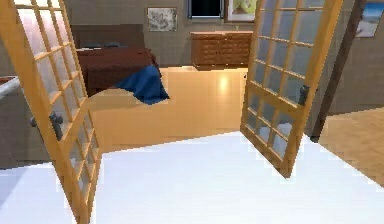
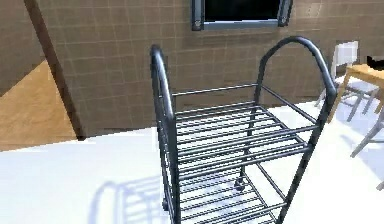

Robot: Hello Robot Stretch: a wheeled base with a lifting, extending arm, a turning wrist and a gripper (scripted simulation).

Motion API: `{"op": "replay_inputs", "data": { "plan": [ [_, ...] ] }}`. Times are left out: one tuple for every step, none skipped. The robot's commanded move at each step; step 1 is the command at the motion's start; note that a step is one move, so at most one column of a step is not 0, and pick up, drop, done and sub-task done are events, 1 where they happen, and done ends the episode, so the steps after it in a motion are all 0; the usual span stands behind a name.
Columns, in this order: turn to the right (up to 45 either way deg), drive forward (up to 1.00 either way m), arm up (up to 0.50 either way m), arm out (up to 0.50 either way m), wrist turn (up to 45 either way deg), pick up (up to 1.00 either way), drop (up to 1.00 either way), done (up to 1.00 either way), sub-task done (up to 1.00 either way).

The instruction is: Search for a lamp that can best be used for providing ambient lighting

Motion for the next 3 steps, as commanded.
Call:
{"op": "replay_inputs", "data": {
  "plan": [
    [3.0,0.00,0.00,0.00,0.0,0.00,0.00,0.00,0.00],
    [0.0,1.00,0.00,0.00,0.0,0.00,0.00,0.00,0.00],
    [0.0,1.00,0.00,0.00,0.0,0.00,0.00,0.00,0.00]
  ]
}}
